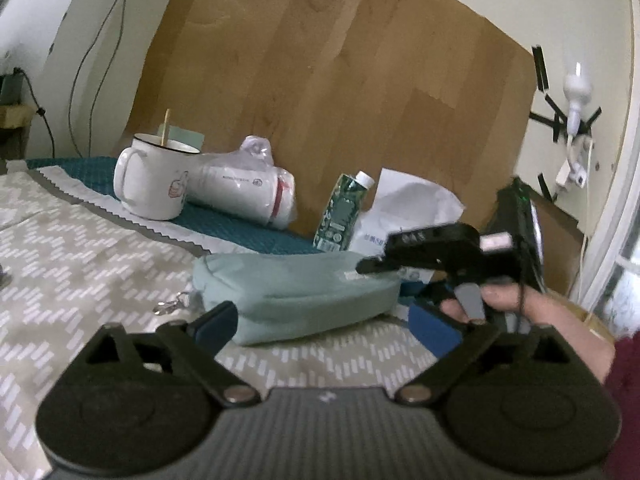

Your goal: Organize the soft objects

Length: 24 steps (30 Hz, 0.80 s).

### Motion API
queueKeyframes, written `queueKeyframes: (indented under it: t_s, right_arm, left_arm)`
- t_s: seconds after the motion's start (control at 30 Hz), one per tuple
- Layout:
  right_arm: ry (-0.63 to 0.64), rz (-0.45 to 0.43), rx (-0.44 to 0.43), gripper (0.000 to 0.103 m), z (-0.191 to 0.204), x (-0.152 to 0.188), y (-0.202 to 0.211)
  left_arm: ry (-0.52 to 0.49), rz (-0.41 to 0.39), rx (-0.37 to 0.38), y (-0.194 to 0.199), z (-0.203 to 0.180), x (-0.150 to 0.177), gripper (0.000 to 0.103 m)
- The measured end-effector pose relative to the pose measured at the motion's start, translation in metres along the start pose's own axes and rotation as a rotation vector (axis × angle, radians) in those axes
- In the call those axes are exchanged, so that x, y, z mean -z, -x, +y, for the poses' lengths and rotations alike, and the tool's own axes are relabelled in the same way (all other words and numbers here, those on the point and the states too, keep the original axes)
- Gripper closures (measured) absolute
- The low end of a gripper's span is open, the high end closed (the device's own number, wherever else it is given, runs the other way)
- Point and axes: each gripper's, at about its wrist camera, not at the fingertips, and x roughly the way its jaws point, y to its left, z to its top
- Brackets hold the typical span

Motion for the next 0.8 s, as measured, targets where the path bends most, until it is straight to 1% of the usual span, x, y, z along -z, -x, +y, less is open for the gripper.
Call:
queueKeyframes:
  t_s: [0.07,0.13,0.2,0.23,0.27,0.33,0.47,0.53,0.67,0.73,0.77,0.8]
  right_arm:
    - [0.014,-0.011,0.009,0.057,-0.002,0.011,0.020]
    - [0.001,-0.022,-0.005,0.059,-0.009,0.021,0.038]
    - [-0.007,-0.045,-0.028,0.072,-0.020,0.035,0.070]
    - [-0.013,-0.056,-0.041,0.075,-0.026,0.042,0.081]
    - [-0.022,-0.062,-0.048,0.075,-0.031,0.049,0.093]
    - [-0.018,-0.092,-0.034,0.077,-0.041,0.070,0.126]
    - [-0.055,-0.144,-0.010,0.078,-0.060,0.112,0.181]
    - [-0.064,-0.180,0.012,0.078,-0.066,0.133,0.205]
    - [-0.009,-0.240,0.127,0.078,-0.069,0.162,0.235]
    - [0.007,-0.245,0.147,0.071,-0.071,0.167,0.241]
    - [0.022,-0.265,0.165,0.069,-0.070,0.168,0.243]
    - [0.044,-0.285,0.178,0.058,-0.069,0.168,0.244]
  left_arm:
    - [0.018,-0.008,0.000,0.001,0.003,-0.001,0.005]
    - [0.032,-0.017,0.001,0.003,0.005,-0.001,0.003]
    - [0.040,-0.022,-0.002,0.005,0.007,-0.001,0.003]
    - [0.042,-0.019,-0.001,0.005,0.008,-0.001,0.003]
    - [0.042,-0.015,0.000,0.005,0.008,-0.001,0.003]
    - [0.039,0.002,0.000,0.003,0.007,-0.001,0.003]
    - [0.027,0.057,0.015,-0.003,0.006,-0.001,0.003]
    - [0.027,0.075,0.029,-0.004,0.006,0.000,0.003]
    - [0.037,0.109,0.053,-0.006,0.007,0.001,0.003]
    - [0.030,0.128,0.065,-0.008,0.005,0.001,0.003]
    - [0.023,0.140,0.070,-0.010,0.004,0.002,0.003]
    - [0.013,0.150,0.074,-0.011,0.002,0.002,0.003]
